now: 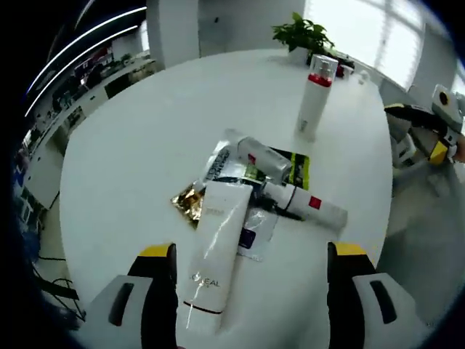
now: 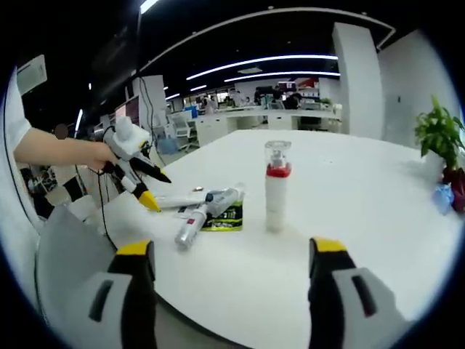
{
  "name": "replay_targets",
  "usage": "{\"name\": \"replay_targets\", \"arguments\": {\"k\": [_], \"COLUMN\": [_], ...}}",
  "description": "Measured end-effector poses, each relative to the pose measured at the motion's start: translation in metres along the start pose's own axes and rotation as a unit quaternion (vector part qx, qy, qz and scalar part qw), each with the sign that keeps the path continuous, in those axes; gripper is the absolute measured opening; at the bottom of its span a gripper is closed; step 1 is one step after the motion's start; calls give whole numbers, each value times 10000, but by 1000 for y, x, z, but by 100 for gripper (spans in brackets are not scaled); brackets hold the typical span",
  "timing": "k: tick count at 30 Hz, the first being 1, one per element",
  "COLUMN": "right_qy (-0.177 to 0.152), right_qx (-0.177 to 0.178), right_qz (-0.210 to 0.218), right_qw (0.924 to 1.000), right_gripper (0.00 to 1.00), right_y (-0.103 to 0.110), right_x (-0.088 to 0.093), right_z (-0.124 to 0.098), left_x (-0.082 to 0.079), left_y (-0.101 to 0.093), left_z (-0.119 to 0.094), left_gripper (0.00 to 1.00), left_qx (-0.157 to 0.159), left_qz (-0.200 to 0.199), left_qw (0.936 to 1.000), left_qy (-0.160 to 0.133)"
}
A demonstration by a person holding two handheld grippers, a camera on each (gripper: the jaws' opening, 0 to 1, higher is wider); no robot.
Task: Arrange the skincare products in the storage area until every visible bottle or jar stands upright without overlapping.
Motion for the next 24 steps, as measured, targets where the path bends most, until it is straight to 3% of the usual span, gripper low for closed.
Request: {"name": "replay_targets", "arguments": {"k": [11,15,24], "right_qy": [39,46,115], "right_qx": [50,72,77], "right_qz": [47,85,129], "right_qw": [10000,9999,9998], "right_gripper": [88,88,87], "right_y": [-2,-4,-6], "right_x": [1,2,4], "right_z": [1,1,4], "left_x": [5,6,3], "left_y": [12,18,23], "left_z": [24,30,41], "left_gripper": [61,45,40], "left_qx": [56,66,111], "left_qz": [321,402,589], "left_qw": [9979,9965,9938], "left_qy": [557,726,934]}}
Point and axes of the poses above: the point that each gripper's makers call its tool centre point, and the gripper's own axes: z roughly forward along the fingers, y roughly to its left, x roughly out of its underside, the point moved 4 cm from there along -z, roughly backward along the fingers, and after that the axes turned 4 degrees about -x, right-handed, at the moved point
